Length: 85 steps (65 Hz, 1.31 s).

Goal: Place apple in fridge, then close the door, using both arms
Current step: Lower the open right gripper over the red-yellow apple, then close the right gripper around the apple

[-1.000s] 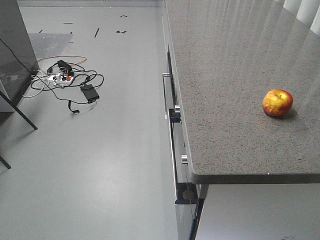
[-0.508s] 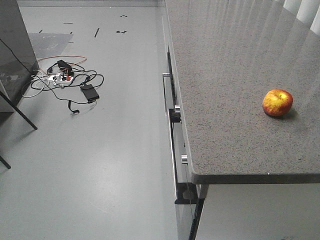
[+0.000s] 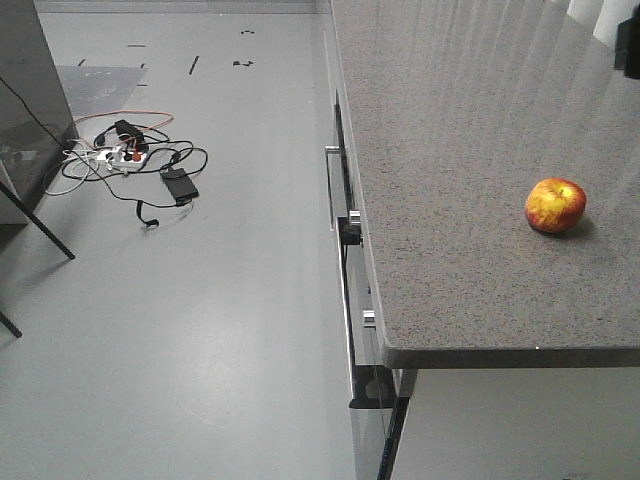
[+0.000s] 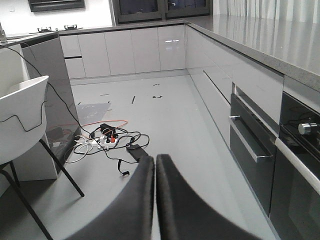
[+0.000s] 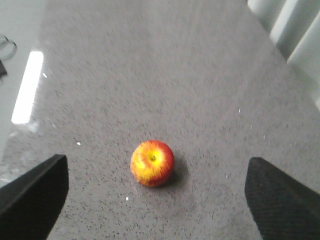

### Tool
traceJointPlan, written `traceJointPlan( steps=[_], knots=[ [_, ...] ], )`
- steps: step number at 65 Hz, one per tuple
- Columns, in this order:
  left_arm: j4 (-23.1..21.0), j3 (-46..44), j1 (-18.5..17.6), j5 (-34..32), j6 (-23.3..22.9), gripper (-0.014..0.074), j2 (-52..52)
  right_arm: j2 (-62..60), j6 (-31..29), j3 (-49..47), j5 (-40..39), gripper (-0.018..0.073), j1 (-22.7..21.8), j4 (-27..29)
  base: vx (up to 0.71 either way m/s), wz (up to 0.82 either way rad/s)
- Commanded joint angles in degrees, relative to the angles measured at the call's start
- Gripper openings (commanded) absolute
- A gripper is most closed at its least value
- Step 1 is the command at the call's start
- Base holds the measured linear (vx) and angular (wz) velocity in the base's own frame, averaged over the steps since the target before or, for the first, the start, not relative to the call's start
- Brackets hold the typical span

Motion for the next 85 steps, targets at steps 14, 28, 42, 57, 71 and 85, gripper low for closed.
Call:
traceJointPlan(
  steps=[14,28,42,57,71,85],
  knots=[
    [-0.14,-1.15,-0.39,-3.76,-0.36,-0.0007,-0.91,9.79,-11.51,-6.37,-2.25,0.0661,-8.51,17.17,0.0,0.0],
    [-0.14,-1.15,-0.39,-3.76,-0.36,-0.0007,-0.91,15.18,-20.91,-6.37,-6.06,0.0661,-11.15,25.86,0.0,0.0],
    [-0.14,-1.15,-0.39,-3.76,-0.36,-0.0007,-0.91,20.02,-23.7,-6.37,-10.65,0.0661,-11.04,26.44,0.0,0.0],
    [-0.14,-1.15,-0.39,-3.76,-0.36,-0.0007,-0.91,24.73,-24.38,-6.37,-14.17,0.0661,-11.04,26.52,0.0,0.0],
    [-0.14,-1.15,-0.39,-3.76,-0.36,-0.0007,-0.91,27.55,-24.38,-6.37,-16.87,0.0659,-11.04,26.56,0.0,0.0],
    [-0.14,-1.15,-0.39,-3.76,-0.36,-0.0007,-0.91,29.58,-24.38,-6.41,-18.44,0.0657,-11.04,27.33,0.0,0.0]
  ],
)
